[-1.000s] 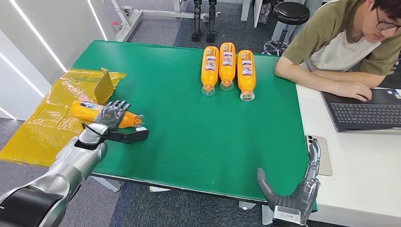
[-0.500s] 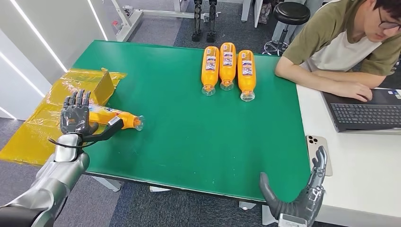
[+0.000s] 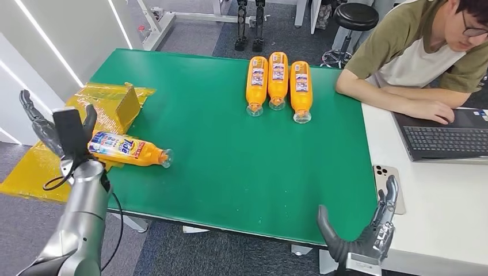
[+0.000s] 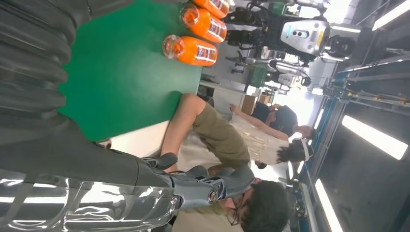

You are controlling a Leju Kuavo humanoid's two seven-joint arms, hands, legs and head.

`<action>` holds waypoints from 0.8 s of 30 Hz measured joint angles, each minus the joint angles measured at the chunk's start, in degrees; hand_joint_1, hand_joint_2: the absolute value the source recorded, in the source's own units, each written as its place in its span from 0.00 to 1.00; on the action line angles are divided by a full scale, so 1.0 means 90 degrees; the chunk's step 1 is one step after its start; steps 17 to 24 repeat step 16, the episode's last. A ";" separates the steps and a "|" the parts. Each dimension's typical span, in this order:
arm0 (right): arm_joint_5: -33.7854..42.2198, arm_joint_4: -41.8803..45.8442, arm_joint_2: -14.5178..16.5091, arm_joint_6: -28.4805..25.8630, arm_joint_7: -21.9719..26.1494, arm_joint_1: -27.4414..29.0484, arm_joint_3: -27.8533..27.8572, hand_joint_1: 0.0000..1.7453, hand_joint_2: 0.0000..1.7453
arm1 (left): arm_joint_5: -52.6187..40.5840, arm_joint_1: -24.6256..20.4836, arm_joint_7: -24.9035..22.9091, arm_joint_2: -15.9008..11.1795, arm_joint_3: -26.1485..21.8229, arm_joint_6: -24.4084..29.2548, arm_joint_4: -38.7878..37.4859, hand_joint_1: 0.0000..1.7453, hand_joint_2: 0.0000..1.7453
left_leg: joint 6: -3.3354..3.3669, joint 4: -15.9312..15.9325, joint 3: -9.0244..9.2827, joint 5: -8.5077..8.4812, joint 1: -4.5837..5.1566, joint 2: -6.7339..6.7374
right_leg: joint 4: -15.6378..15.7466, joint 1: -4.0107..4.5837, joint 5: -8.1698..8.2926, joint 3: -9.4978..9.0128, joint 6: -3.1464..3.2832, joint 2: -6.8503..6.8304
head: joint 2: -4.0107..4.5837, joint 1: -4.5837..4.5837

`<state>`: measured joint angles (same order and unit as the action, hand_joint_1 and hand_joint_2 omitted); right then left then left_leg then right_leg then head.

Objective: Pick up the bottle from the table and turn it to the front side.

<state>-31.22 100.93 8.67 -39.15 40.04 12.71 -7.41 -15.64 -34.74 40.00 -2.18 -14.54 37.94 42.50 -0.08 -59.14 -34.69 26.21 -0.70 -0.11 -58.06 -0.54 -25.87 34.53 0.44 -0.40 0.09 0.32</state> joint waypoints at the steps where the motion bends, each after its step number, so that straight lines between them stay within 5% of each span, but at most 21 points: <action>1: 0.0059 -0.0032 -0.0004 0.0000 0.0000 -0.0043 -0.0007 0.00 1.00 | 0.0484 0.0027 0.0009 0.0115 0.0302 -0.0153 0.0195 0.00 1.00 | 0.0001 0.0000 -0.0001 -0.0001 0.0000 -0.0011 | 0.0000 0.0000 -0.0001 -0.0004 -0.0001 -0.0012 | 0.0000 0.0001; 7: 0.0146 -0.0185 -0.0012 0.0000 0.0000 -0.0139 -0.0086 0.00 1.00 | 0.1930 0.0671 0.0031 0.0853 0.1892 -0.1623 0.1557 0.00 1.00 | 0.0004 0.0000 -0.0002 0.0005 0.0007 -0.0011 | 0.0004 -0.0007 -0.0001 -0.0010 -0.0003 -0.0010 | 0.0000 0.0002; 13: 0.0431 -0.0267 0.0001 0.0000 -0.0149 -0.0149 -0.0164 0.00 1.00 | 0.1863 0.1823 0.0033 0.1408 0.3010 -0.1931 0.3026 0.00 1.00 | 0.0006 0.0000 -0.0001 0.0021 0.0007 -0.0005 | 0.0008 -0.0007 -0.0010 -0.0005 -0.0009 -0.0003 | 0.0000 0.0001; 16: 0.0586 -0.0269 0.0001 0.0000 -0.0237 -0.0148 -0.0193 0.00 1.00 | 0.1889 0.2172 0.0033 0.1555 0.3259 -0.1933 0.3492 0.00 1.00 | 0.0003 0.0001 -0.0001 0.0024 0.0005 -0.0004 | 0.0007 -0.0006 -0.0014 -0.0003 -0.0012 -0.0003 | 0.0000 0.0001; 24: 0.0586 -0.0269 0.0001 0.0000 -0.0237 -0.0148 -0.0193 0.00 1.00 | 0.1889 0.2172 0.0033 0.1555 0.3259 -0.1933 0.3492 0.00 1.00 | 0.0003 0.0001 -0.0001 0.0024 0.0005 -0.0004 | 0.0007 -0.0006 -0.0014 -0.0003 -0.0012 -0.0003 | 0.0000 0.0001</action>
